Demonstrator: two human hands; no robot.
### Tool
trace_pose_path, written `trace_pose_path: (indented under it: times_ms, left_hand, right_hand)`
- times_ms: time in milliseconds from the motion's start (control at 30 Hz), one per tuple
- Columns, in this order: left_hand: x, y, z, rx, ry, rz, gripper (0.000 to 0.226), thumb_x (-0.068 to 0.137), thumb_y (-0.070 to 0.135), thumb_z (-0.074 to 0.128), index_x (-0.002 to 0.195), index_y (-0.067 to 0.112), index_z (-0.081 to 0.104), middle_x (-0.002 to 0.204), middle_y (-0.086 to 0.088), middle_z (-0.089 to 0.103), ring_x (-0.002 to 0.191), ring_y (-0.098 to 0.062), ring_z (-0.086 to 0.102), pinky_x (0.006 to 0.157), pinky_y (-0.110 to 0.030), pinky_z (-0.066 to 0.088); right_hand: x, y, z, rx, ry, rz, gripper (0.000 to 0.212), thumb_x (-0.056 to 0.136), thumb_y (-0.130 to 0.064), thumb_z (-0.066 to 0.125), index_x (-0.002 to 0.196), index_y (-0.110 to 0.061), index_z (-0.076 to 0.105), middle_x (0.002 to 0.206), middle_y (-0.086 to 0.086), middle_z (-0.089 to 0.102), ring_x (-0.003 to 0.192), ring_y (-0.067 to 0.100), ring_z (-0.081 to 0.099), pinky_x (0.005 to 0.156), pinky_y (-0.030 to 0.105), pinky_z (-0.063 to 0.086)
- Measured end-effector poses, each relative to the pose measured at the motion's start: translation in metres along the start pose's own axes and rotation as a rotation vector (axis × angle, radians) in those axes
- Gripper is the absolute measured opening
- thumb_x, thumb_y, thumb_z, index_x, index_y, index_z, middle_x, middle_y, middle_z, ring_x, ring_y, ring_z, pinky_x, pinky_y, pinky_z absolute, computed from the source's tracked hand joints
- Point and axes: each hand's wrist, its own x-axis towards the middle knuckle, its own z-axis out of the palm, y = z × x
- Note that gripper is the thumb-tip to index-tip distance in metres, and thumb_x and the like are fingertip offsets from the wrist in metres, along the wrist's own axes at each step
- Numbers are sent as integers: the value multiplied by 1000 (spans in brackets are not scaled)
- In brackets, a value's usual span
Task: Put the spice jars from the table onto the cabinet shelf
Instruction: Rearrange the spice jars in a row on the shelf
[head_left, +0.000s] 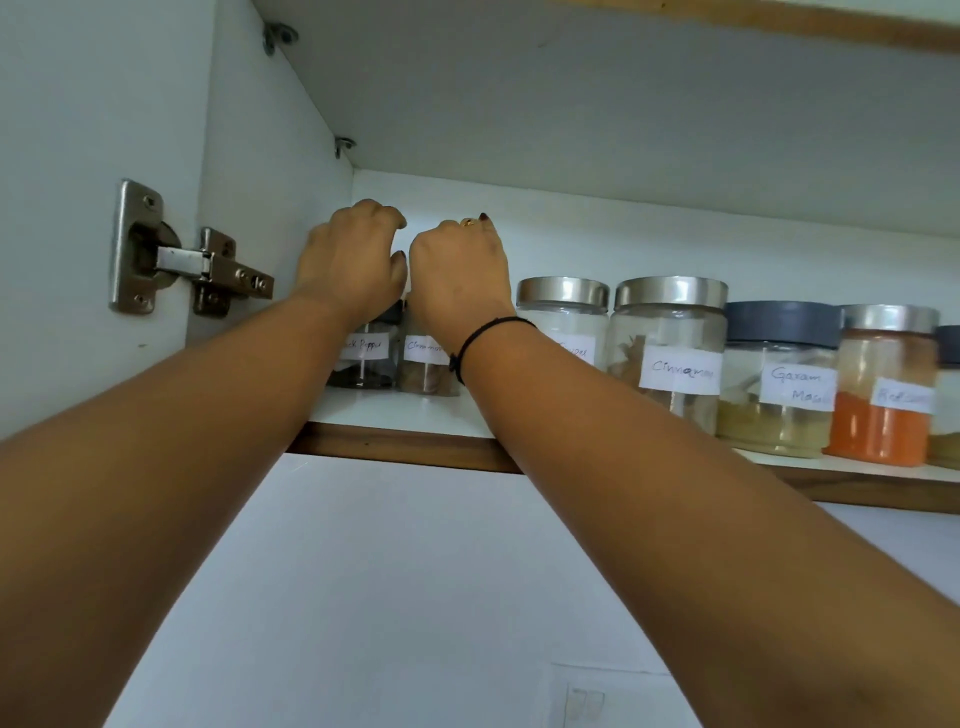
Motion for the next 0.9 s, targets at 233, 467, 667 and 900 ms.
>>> trace_pose_path:
  times_ms: [233,467,667,900]
  left_hand:
    - [-8,4,-7,-129,-55,7,37,96,25,55,131,12,58,134,-14,59,120,-33,56,97,-48,47]
    - [-18,18,-15,-366,-197,143,33,101,30,53,132,20,61,138,-2,59,129,-20,52,106,-34,39]
    - [-22,51,-52,-670,-202,98,34,104,32,46,134,26,61,136,7,59,126,-7,50,108,-28,38]
    - [-15,113,-70,-650,-547,204,34,102,29,51,133,23,62,129,5,64,115,-9,59,99,-26,46]
  right_hand:
    - [-18,11,-24,82,80,-79,15,88,-11,52,98,-14,63,100,5,61,103,22,57,107,28,34]
    - [-43,82,-66,130,177,26,16,92,-16,48,87,-9,62,93,6,62,89,28,60,64,33,44]
    - [-73,149,-84,96,44,106,31,94,-31,49,98,-10,72,100,7,71,89,27,66,75,40,58]
    - [-90,170,-110,360,-245,126,44,91,-44,60,79,-4,73,75,17,70,67,28,65,65,39,58]
